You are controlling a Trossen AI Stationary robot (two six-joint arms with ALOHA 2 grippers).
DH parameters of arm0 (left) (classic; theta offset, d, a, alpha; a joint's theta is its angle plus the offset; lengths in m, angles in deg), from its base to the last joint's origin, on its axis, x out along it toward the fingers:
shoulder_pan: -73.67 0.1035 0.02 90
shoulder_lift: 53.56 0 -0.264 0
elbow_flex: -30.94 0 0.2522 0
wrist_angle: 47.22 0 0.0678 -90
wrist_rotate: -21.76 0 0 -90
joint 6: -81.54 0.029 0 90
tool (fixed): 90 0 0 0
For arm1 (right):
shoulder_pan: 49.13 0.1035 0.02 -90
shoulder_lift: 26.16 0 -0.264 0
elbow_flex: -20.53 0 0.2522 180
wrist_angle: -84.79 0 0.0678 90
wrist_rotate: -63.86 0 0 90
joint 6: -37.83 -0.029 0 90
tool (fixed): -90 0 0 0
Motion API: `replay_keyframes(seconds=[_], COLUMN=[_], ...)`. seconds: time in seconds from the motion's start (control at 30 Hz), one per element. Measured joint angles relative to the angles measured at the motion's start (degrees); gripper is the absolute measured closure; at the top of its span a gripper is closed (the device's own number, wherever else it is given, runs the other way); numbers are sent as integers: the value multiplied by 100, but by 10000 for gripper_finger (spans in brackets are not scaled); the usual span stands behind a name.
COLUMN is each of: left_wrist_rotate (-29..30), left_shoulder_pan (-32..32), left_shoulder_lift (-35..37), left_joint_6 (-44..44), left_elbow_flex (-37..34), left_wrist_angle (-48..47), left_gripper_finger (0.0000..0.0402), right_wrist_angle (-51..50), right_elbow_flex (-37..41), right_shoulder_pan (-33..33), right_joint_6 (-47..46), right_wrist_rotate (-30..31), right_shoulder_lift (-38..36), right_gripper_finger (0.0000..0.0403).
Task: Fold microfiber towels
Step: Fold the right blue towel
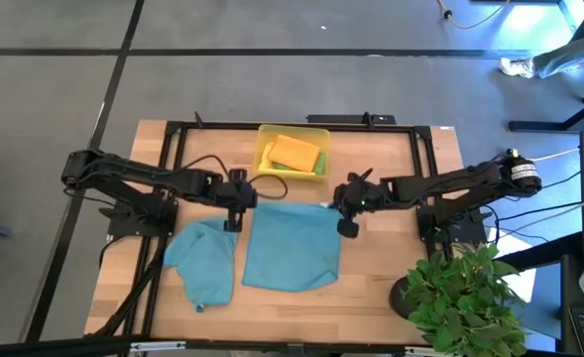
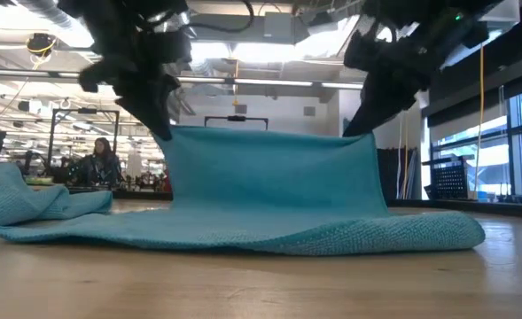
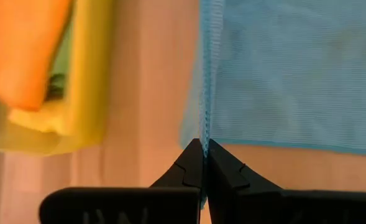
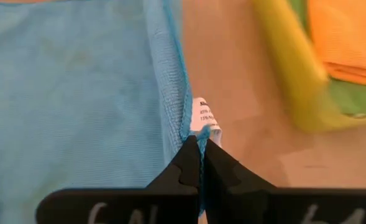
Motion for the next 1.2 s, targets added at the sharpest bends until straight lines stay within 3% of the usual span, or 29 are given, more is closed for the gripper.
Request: replay_keyframes(seconds=[0.2,0.37,0.5,0.7,0.87,1.03,1.2], left_wrist_rotate=[-125,-72,-55,-59,-50,444,1170], left_shoulder_pan=[-878,-1389,-1612,-2004,-2346,-2384,-1856], left_shoulder_lift=[0,-22,-131,-405,-566,-677,-682], left_joint_6=[-376,-503,-754,-1067,-1311,-1293,-971], left_elbow_flex=[0,0,0,2,2,2,2], left_wrist_angle=[104,346,519,542,560,553,472], left_gripper_finger=[402,401,401,402,401,401,401], right_wrist_angle=[225,209,532,2082,3084,3064,2986], right_elbow_flex=[0,0,290,1190,1664,1687,1687], right_shoulder_pan=[793,1093,1125,1312,1497,1462,977], right_joint_6=[-435,-592,-604,-862,-1099,-1132,-899], right_wrist_rotate=[8,414,18,-759,-924,-255,511], right_shoulder_lift=[31,31,31,31,31,31,31], right_gripper_finger=[403,403,403,403,403,403,403])
